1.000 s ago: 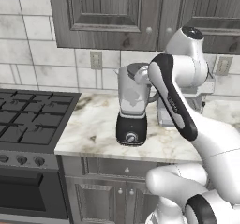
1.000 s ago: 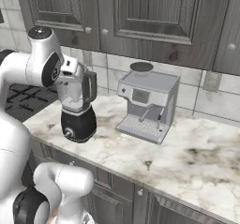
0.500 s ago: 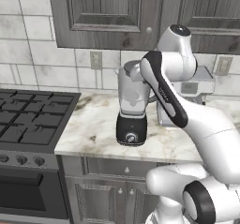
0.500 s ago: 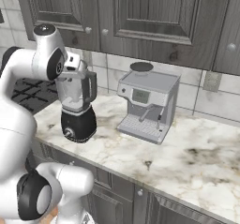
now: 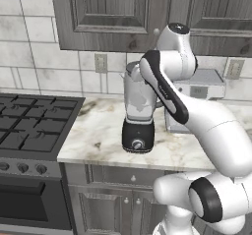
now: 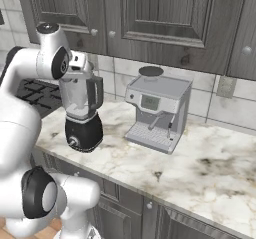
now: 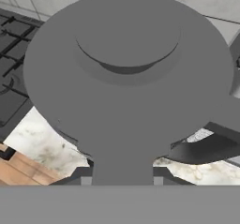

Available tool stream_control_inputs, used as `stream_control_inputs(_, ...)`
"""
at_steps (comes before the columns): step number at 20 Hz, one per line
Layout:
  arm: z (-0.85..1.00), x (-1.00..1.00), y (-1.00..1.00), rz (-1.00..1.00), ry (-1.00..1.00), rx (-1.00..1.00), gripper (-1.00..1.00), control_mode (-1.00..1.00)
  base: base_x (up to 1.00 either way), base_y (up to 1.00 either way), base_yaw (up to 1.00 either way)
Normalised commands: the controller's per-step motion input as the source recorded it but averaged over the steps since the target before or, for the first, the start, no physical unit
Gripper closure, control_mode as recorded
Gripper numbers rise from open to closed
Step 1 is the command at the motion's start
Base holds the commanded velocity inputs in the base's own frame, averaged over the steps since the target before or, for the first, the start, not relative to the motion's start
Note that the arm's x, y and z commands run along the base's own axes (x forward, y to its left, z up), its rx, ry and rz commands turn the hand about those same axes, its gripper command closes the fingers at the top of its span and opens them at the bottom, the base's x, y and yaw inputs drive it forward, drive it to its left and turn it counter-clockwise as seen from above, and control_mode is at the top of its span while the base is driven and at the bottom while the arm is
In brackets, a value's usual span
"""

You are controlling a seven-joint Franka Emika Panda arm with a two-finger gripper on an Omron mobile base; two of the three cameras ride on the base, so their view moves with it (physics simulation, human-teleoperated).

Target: Grab the lemon wedge and garlic from the fridge, place them in the blender, close the lid, and turn on the blender to create a marinade.

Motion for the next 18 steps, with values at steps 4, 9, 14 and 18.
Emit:
stream_control_inputs(4, -0.01, 0.23, 0.0, 0.01, -0.05, 0.0, 1.0, -1.0, 0.0, 0.0, 0.0)
stream_control_inputs(9, -0.1, 0.21, 0.0, 0.07, -0.05, 0.0, 1.0, -1.0, 0.0, 0.0, 0.0)
stream_control_inputs(14, -0.11, 0.17, -0.07, 0.13, -0.03, 0.0, 1.0, -1.0, 0.0, 0.0, 0.0)
stream_control_inputs(18, -0.11, 0.0, -0.24, 0.19, 0.0, 0.0, 1.0, -1.0, 0.0, 0.0, 0.0)
